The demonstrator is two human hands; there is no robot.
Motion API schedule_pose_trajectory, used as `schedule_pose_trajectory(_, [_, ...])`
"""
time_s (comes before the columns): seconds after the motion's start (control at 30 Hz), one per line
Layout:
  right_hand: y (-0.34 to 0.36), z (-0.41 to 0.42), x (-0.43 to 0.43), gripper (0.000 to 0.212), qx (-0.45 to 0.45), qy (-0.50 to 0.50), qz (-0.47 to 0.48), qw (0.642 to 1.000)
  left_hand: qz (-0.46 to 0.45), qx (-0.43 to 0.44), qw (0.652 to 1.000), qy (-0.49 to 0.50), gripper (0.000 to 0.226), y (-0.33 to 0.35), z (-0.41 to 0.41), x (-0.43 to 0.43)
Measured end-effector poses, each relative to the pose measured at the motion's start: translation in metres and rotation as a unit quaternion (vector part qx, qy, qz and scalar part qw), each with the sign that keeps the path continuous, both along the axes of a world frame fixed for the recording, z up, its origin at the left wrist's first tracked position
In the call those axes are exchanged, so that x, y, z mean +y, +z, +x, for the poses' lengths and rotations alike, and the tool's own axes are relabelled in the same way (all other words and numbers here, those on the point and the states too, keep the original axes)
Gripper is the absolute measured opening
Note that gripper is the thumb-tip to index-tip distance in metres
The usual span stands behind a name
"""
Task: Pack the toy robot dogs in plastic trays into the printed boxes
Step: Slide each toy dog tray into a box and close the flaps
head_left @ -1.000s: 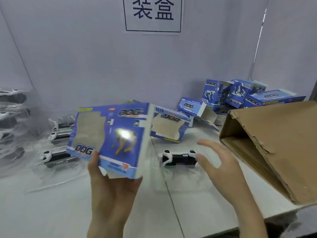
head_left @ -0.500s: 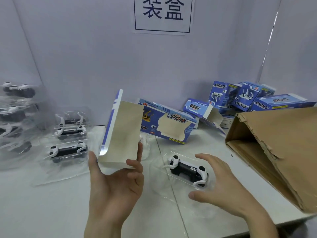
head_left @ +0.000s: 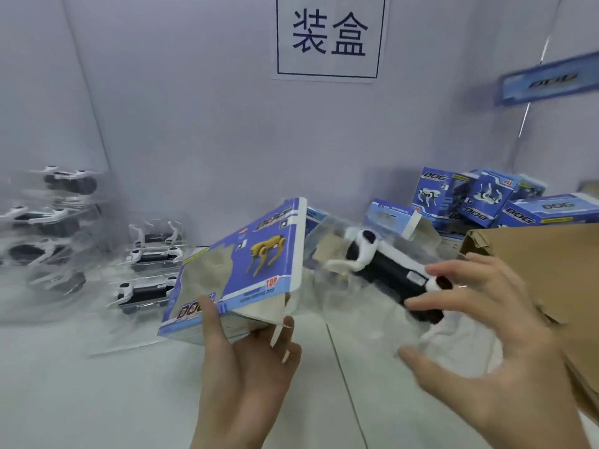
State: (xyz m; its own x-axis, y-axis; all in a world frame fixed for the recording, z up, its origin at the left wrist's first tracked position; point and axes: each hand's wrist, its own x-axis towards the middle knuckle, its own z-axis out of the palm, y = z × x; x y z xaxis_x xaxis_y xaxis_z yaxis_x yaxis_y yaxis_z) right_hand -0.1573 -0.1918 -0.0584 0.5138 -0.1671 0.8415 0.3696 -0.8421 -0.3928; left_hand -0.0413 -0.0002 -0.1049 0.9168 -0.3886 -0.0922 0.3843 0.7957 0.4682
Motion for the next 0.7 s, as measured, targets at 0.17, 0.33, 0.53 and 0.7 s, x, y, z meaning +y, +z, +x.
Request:
schedule_pose_trajectory(0.17, [-0.004,0.012,0.031,0.040,0.016,0.035,-0.037,0.999,0.031,-0.002,1.000,0.006,0.076,0.001,-0.003,-0.007])
schedule_pose_trajectory(0.33, [-0.006,0.018,0.028,0.036,0.023,0.065,-0.055,0.996,0.122,-0.101,0.987,0.001,0.071,0.003,0.003,0.001])
schedule_pose_trajectory(0.53, [-0.006,0.033,0.030,0.069,-0.018,0.124,0.182,0.975,0.131,-0.120,0.984,-0.007,0.082,0.008,-0.013,-0.010])
schedule_pose_trajectory(0.7, [-0.029,0.037,0.031,0.086,-0.051,0.097,0.217,0.970,0.093,-0.105,0.987,-0.079,0.067,0.000,-0.017,-0.025])
